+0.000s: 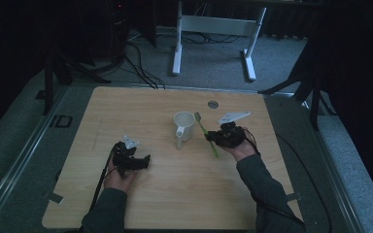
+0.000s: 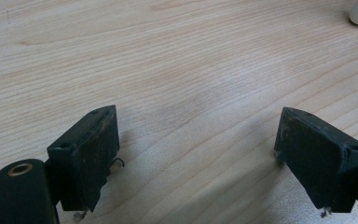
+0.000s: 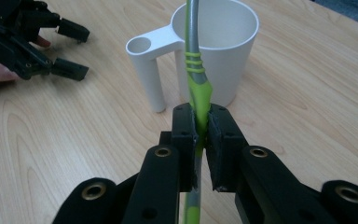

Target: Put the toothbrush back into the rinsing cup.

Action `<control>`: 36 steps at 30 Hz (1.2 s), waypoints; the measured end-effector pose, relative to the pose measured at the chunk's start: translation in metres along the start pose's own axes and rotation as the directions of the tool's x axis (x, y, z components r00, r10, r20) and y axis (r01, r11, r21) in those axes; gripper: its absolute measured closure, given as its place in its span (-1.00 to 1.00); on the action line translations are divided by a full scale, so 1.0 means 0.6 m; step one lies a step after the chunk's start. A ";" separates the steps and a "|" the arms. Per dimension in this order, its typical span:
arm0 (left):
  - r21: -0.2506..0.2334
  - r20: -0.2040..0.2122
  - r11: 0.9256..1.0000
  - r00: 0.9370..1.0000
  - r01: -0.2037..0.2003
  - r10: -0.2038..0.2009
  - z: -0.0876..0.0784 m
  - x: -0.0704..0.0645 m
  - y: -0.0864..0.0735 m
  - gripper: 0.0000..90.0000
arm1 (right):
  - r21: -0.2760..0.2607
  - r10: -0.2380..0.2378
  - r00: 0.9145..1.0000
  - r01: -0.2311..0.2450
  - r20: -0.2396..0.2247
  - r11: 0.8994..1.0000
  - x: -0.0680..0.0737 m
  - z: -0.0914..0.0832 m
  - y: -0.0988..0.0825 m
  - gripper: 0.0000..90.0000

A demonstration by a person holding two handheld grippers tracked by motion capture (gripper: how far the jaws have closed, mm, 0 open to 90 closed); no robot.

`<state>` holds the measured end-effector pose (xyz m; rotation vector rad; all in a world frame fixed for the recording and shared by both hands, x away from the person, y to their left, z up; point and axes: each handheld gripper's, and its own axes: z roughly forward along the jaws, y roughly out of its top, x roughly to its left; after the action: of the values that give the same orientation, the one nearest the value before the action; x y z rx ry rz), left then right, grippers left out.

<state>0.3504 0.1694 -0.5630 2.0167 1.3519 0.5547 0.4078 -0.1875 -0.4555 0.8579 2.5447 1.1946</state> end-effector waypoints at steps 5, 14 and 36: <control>0.000 0.000 1.000 1.000 0.000 0.000 0.000 0.000 0.000 -0.68 | -0.024 0.014 1.000 -0.014 0.002 1.000 -0.001 -0.003 0.001 0.83; 0.000 0.000 1.000 1.000 0.000 0.000 0.000 0.000 0.000 -0.68 | -0.032 0.018 1.000 -0.018 -0.008 0.999 -0.002 0.000 0.005 0.83; 0.000 0.000 1.000 1.000 0.000 0.000 0.000 0.000 0.000 -0.68 | -0.132 0.064 0.997 -0.070 -0.050 0.989 -0.003 0.001 0.016 0.83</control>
<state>0.3503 0.1694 -0.5630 2.0168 1.3520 0.5547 0.4136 -0.1831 -0.4486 0.9009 2.4550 1.4022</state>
